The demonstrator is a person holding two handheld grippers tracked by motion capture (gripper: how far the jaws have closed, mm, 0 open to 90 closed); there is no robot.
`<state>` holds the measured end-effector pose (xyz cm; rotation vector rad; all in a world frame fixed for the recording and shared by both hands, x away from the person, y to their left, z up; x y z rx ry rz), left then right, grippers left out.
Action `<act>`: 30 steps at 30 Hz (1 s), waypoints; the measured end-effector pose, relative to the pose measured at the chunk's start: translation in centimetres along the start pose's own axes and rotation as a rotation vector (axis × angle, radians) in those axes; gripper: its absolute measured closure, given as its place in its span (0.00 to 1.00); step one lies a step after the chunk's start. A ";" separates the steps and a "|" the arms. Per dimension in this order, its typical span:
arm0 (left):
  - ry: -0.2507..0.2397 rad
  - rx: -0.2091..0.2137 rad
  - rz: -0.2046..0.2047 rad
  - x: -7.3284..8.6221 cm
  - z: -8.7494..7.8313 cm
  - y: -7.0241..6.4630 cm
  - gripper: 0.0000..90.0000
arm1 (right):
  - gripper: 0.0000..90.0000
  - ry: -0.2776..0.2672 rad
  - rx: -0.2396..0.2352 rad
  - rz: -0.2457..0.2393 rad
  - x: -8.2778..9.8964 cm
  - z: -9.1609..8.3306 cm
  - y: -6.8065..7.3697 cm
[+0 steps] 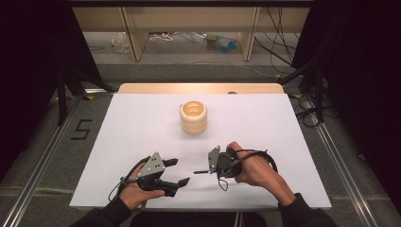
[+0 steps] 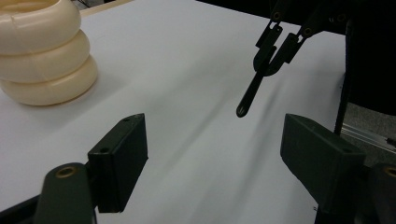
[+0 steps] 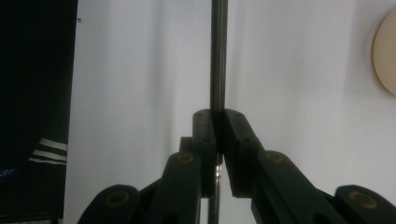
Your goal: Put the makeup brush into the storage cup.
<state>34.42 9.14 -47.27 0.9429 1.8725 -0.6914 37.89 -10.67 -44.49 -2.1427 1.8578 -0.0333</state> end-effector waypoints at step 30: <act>0.154 0.147 -0.070 0.0 1.8 -2.0 0.42 | 0.93 0.007 -0.030 -0.115 -2.2 0.5 1.8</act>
Point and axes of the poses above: each handheld gripper's, and its own axes: z roughly forward along the jaws, x roughly out of its underside, y roughly to its left, the point moved 5 cm from there along z, roughly forward along the jaws, and after that the axes turned 1 degree about -x, right-handed, at the moved point
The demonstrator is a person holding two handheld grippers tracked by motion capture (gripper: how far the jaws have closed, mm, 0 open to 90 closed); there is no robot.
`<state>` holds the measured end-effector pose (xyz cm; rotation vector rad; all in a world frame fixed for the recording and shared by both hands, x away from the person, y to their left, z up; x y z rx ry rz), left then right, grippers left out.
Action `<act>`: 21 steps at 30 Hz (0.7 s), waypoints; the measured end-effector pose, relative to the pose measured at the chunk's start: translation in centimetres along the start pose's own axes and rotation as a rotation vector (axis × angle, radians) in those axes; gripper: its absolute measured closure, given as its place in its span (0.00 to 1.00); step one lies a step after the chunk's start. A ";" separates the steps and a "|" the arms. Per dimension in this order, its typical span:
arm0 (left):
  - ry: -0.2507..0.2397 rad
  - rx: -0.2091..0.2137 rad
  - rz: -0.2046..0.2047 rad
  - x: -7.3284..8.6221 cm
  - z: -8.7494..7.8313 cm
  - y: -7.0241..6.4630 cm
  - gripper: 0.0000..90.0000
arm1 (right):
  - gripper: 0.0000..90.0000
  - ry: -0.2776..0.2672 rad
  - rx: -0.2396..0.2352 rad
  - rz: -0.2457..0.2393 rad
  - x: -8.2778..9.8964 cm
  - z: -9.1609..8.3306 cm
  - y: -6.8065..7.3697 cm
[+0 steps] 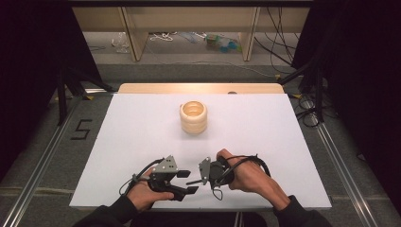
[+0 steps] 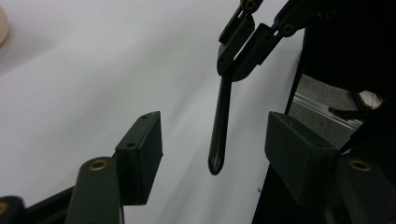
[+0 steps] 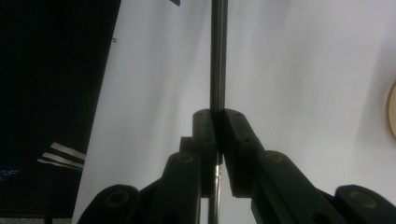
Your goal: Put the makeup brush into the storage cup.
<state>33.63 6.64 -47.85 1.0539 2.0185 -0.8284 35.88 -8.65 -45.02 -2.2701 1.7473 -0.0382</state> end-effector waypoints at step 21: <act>0.034 0.046 0.067 -0.2 0.7 -0.7 0.62 | 0.93 -0.007 -0.006 -0.029 -1.0 -0.1 0.5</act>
Point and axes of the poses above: each handheld gripper's, and its own axes: z roughly forward along the jaws, x roughly out of its underside, y roughly to its left, the point moved 5 cm from there along z, roughly forward along the jaws, and after that the axes turned 1 degree about -x, right-handed, at the moved point
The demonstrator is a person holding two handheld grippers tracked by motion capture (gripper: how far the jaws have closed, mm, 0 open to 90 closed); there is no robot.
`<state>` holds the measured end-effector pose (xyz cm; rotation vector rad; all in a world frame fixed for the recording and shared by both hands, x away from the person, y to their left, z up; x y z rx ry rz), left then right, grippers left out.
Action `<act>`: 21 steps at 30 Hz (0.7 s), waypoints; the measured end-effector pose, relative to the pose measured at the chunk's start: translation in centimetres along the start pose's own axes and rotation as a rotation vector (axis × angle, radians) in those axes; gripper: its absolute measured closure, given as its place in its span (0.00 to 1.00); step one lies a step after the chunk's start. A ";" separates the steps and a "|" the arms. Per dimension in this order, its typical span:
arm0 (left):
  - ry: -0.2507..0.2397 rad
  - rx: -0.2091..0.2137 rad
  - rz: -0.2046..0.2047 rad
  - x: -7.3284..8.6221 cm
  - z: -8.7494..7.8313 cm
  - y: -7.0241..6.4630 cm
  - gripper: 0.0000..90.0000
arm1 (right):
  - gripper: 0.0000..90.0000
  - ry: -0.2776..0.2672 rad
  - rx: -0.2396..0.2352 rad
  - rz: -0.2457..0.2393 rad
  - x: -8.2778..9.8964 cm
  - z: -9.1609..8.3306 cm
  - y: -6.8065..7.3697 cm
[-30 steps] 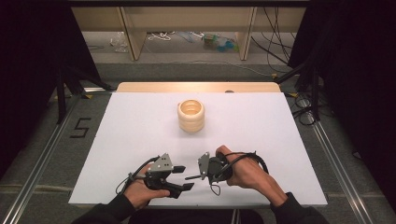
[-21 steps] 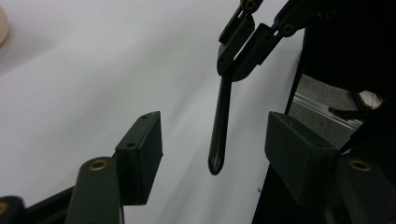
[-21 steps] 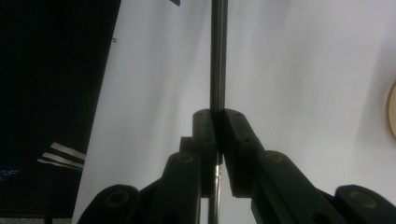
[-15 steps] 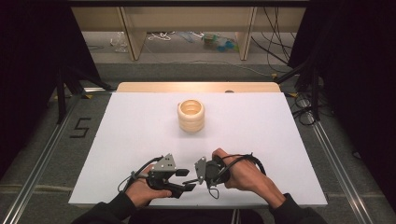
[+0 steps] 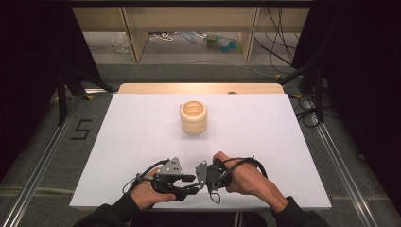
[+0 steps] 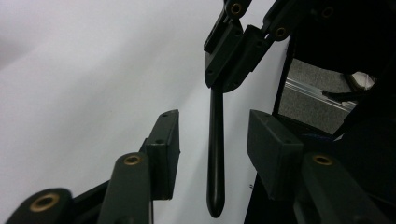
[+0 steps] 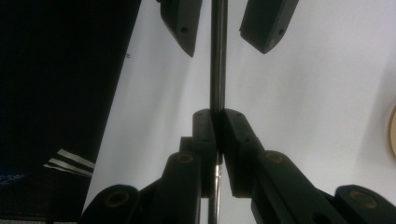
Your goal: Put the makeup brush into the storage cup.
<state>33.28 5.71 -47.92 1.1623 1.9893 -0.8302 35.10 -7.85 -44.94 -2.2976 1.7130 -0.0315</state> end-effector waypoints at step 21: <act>0.028 0.041 0.033 0.1 0.4 -0.4 0.77 | 0.93 -0.022 -0.005 -0.028 -0.4 -0.1 0.3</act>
Point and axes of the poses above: each handheld gripper's, and its own axes: z roughly forward along the jaws, x roughly out of its underside, y roughly to its left, the point moved 5 cm from there along z, roughly forward along the jaws, and after that the axes turned 1 degree about -x, right-handed, at the moved point
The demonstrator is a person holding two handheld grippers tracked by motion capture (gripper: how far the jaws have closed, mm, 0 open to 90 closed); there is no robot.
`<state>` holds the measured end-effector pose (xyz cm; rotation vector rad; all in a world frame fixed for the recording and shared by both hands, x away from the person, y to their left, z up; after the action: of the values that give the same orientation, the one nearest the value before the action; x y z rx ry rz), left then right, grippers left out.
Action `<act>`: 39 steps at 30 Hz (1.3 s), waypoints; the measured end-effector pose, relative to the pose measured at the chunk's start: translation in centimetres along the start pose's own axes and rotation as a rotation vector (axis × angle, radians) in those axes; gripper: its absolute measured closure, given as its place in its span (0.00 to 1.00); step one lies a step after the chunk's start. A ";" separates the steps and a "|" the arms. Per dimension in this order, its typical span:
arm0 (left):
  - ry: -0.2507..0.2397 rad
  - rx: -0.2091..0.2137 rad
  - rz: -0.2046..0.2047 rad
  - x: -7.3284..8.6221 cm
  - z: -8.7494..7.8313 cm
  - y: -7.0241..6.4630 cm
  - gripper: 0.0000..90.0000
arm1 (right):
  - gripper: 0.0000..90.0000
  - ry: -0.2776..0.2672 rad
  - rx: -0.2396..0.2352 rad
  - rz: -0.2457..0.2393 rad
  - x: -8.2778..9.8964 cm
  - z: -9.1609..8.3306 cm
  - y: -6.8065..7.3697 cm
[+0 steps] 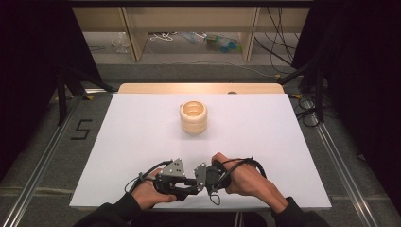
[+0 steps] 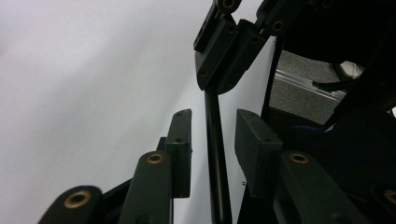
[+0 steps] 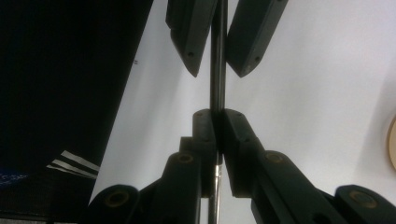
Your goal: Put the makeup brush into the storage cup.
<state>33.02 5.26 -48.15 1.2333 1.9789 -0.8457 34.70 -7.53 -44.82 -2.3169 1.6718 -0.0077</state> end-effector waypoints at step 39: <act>-0.052 -0.051 -0.021 -0.1 -1.1 1.3 0.93 | 0.55 -0.158 0.162 0.162 0.5 -2.9 -1.3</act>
<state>34.08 6.53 -47.65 1.1526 1.9625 -0.8245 35.59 -8.29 -41.80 -2.0052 1.7069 0.0693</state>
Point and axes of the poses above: each handheld gripper's, and its own axes: z roughly forward along the jaws, x roughly out of its underside, y roughly to its left, the point moved 5 cm from there along z, roughly forward along the jaws, and after that the axes turned 1 degree about -x, right-handed, at the moved point
